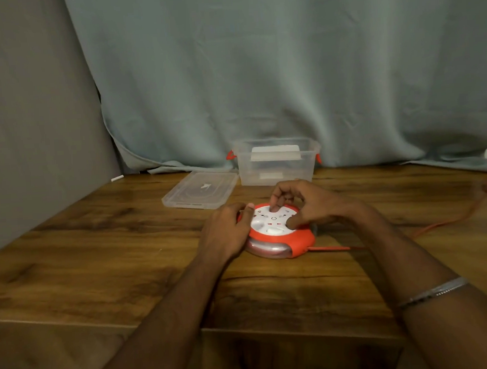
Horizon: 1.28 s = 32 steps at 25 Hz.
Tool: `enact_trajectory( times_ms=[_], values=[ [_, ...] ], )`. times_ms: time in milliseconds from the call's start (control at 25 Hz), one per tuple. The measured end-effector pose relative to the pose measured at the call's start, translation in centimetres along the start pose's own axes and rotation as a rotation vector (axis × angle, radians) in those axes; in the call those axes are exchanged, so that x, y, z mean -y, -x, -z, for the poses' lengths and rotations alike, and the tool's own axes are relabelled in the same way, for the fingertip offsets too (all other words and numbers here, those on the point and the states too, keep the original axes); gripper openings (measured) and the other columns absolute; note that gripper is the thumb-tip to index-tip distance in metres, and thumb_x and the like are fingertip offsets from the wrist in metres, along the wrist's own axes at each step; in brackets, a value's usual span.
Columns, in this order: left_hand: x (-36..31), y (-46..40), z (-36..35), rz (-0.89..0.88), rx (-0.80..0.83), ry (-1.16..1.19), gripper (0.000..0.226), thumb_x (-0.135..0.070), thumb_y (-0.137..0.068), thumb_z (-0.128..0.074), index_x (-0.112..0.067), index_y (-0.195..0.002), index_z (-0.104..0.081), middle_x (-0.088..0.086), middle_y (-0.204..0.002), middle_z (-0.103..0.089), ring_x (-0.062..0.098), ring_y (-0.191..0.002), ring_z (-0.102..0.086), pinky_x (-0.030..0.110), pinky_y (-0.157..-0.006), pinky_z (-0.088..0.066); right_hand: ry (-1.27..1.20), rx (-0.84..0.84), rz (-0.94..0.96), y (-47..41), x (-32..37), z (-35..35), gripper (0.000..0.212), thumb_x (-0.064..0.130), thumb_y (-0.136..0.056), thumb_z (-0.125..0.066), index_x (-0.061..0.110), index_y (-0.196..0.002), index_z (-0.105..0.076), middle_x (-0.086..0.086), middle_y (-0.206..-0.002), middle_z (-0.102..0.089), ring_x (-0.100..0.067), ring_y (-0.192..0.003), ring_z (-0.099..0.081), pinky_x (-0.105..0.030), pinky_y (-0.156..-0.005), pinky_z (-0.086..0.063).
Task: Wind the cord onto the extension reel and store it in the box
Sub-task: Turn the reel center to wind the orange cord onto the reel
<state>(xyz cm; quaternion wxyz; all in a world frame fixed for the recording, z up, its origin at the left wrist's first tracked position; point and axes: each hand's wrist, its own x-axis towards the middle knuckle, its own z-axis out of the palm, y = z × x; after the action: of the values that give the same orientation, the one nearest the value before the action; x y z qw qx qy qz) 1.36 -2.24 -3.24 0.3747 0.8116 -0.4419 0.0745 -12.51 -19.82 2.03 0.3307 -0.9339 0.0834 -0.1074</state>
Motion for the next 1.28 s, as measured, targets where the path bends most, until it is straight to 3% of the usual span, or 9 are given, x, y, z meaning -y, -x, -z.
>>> enact_trajectory(
  times_ms=[160,400,560,680,800,880,1000,1160,1280],
  values=[
    [0.0,-0.3,0.0,-0.018,-0.037,0.033,0.044,-0.045,-0.104,-0.04,-0.02,-0.132,-0.063,0.007,-0.127,-0.068,0.022,-0.113,-0.061,0.031,-0.089,-0.044,0.015,-0.035,0.023,0.2,0.0,0.1,0.043,0.016,-0.062,-0.089,0.023,-0.094,-0.061,-0.002,-0.099,-0.07,-0.014,-0.092,-0.062,-0.031,-0.068,-0.048],
    [-0.6,-0.2,0.2,0.03,0.02,0.204,0.039,-0.035,-0.106,-0.042,-0.016,-0.131,-0.064,0.01,-0.129,-0.068,0.025,-0.115,-0.062,0.037,-0.098,-0.047,0.179,-0.146,-0.004,0.6,0.9,-1.3,0.037,0.048,-0.063,-0.081,0.022,-0.063,-0.054,0.011,-0.06,-0.051,-0.008,-0.06,-0.045,-0.033,-0.06,-0.037],
    [-1.5,-0.6,-0.2,0.209,0.112,0.361,0.041,-0.031,-0.107,-0.038,-0.014,-0.138,-0.058,0.01,-0.136,-0.063,0.026,-0.119,-0.06,0.045,-0.105,-0.049,0.262,-0.351,-0.055,-0.2,1.3,-3.3,0.048,0.051,-0.073,-0.077,0.018,-0.049,-0.051,0.006,-0.047,-0.048,-0.01,-0.051,-0.046,-0.032,-0.056,-0.037],
    [-1.7,-1.4,-1.0,0.241,0.002,0.469,0.036,-0.023,-0.104,-0.044,-0.013,-0.135,-0.06,0.01,-0.133,-0.065,0.025,-0.116,-0.063,0.044,-0.102,-0.053,0.32,-0.354,-0.029,-1.5,2.2,-3.3,0.039,0.044,-0.076,-0.077,0.017,-0.053,-0.06,0.004,-0.051,-0.056,-0.013,-0.054,-0.053,-0.034,-0.057,-0.043],
    [-1.2,-3.3,-1.5,0.242,-0.087,0.521,0.033,-0.016,-0.101,-0.047,-0.011,-0.127,-0.068,0.01,-0.124,-0.071,0.023,-0.109,-0.066,0.04,-0.096,-0.055,0.311,-0.184,0.092,-3.2,2.3,-0.3,0.008,0.02,-0.074,-0.079,0.021,-0.078,-0.072,0.004,-0.074,-0.074,-0.016,-0.066,-0.064,-0.041,-0.065,-0.056],
    [-0.8,-4.4,-1.9,0.24,-0.07,0.549,0.032,-0.017,-0.102,-0.047,-0.012,-0.126,-0.068,0.009,-0.121,-0.072,0.022,-0.105,-0.068,0.042,-0.094,-0.058,0.273,-0.048,0.091,-3.8,1.6,1.7,0.032,0.01,-0.07,-0.08,0.021,-0.099,-0.071,0.004,-0.097,-0.076,-0.021,-0.074,-0.063,-0.04,-0.068,-0.053],
    [0.0,-5.2,-2.4,0.224,-0.036,0.587,0.031,-0.019,-0.104,-0.047,-0.014,-0.127,-0.067,0.004,-0.117,-0.07,0.02,-0.103,-0.068,0.041,-0.091,-0.059,0.301,-0.008,0.075,-3.8,0.1,2.3,0.049,0.015,-0.062,-0.083,0.028,-0.107,-0.068,0.0,-0.111,-0.073,-0.032,-0.088,-0.064,-0.047,-0.072,-0.055],
    [-0.4,-4.5,-2.0,0.173,-0.04,0.651,0.031,-0.017,-0.105,-0.046,-0.013,-0.128,-0.066,-0.001,-0.114,-0.064,0.019,-0.107,-0.065,0.037,-0.093,-0.058,0.229,-0.077,0.058,-1.9,-0.7,1.8,0.04,0.008,-0.076,-0.085,0.018,-0.112,-0.07,-0.003,-0.115,-0.07,-0.029,-0.101,-0.067,-0.025,-0.067,-0.053],
    [-0.8,-3.8,-1.7,0.136,-0.053,0.633,0.03,-0.015,-0.104,-0.046,-0.012,-0.125,-0.067,0.002,-0.115,-0.066,0.019,-0.106,-0.063,0.036,-0.093,-0.057,0.231,-0.125,0.072,-0.8,-0.4,1.4,0.034,0.008,-0.075,-0.086,0.012,-0.105,-0.071,-0.005,-0.109,-0.071,-0.025,-0.092,-0.065,-0.014,-0.061,-0.045]
  ],
)
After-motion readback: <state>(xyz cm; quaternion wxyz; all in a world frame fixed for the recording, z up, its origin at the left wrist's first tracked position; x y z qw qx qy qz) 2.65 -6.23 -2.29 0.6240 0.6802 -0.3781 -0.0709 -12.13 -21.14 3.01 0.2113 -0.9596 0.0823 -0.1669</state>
